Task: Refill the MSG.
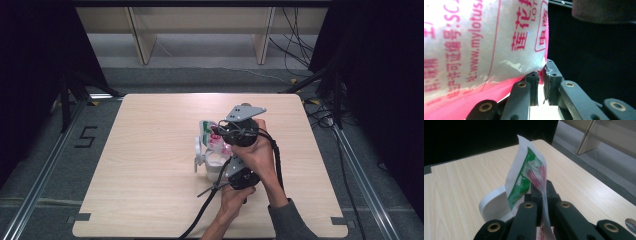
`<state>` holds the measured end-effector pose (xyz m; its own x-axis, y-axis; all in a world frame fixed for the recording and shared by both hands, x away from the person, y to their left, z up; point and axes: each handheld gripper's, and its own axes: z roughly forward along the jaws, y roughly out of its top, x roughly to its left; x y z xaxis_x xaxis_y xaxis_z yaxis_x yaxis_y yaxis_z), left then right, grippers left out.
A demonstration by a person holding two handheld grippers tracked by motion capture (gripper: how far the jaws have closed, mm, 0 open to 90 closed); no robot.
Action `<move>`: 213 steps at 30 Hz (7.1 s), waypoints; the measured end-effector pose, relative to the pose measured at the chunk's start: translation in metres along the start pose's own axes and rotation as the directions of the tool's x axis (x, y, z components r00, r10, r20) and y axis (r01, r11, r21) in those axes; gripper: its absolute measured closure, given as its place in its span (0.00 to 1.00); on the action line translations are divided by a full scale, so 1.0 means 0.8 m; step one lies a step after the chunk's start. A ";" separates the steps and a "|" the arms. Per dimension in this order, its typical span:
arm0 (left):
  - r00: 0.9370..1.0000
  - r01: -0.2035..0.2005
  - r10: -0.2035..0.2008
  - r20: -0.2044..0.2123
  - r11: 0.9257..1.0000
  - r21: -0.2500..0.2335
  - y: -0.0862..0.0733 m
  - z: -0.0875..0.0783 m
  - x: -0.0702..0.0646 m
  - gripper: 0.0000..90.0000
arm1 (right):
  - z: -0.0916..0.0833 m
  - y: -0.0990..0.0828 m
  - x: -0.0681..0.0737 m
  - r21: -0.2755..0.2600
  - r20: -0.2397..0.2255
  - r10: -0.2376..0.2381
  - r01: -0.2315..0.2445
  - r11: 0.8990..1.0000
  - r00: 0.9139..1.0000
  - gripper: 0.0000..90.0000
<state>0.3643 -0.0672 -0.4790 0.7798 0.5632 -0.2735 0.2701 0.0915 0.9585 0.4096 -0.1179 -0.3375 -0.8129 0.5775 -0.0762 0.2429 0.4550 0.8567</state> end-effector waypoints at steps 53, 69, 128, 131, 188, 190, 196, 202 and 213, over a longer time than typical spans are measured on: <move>0.998 -0.054 0.055 -0.015 0.998 0.021 -0.016 -0.013 -0.007 0.92 | -0.063 -0.001 -0.018 -0.164 -0.031 0.025 -0.030 0.986 0.999 1.00; 0.996 -0.077 0.080 -0.039 0.995 0.071 -0.032 -0.035 0.000 0.91 | -0.086 -0.022 -0.030 -0.213 -0.076 0.073 -0.088 0.973 0.994 1.00; 0.982 -0.129 0.144 -0.120 0.983 0.129 -0.032 -0.158 0.023 0.51 | -0.091 -0.122 -0.069 -0.261 -0.091 0.267 -0.281 0.923 0.959 1.00; 0.982 -0.124 0.139 -0.130 0.985 0.119 -0.032 -0.163 0.026 0.50 | -0.089 -0.129 -0.069 -0.252 -0.095 0.284 -0.299 0.920 0.954 1.00; 0.966 -0.101 0.126 -0.225 0.988 0.118 -0.026 -0.206 0.060 0.45 | -0.127 -0.202 -0.099 -0.166 0.178 0.289 -0.261 0.951 0.941 1.00; 0.965 -0.103 0.130 -0.227 0.986 0.128 -0.025 -0.208 0.059 0.45 | -0.126 -0.201 -0.100 -0.143 0.191 0.254 -0.230 0.963 0.948 1.00; 0.965 -0.097 0.123 -0.232 0.988 0.122 -0.025 -0.209 0.060 0.45 | -0.121 -0.205 -0.098 -0.111 0.220 0.264 -0.245 0.963 0.939 1.00; 0.965 -0.097 0.120 -0.235 0.990 0.105 -0.025 -0.210 0.063 0.45 | -0.115 -0.210 -0.100 -0.085 0.236 0.256 -0.243 0.966 0.937 1.00; 0.965 -0.094 0.118 -0.234 0.990 0.109 -0.025 -0.210 0.063 0.45 | -0.107 -0.217 -0.102 -0.051 0.254 0.261 -0.256 0.965 0.931 0.99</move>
<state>0.3033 0.0978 -0.4986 0.6523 0.7463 -0.1324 0.2555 -0.0520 0.9654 0.3885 -0.3015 -0.4362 -0.5593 0.8286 0.0227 0.4155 0.2566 0.8726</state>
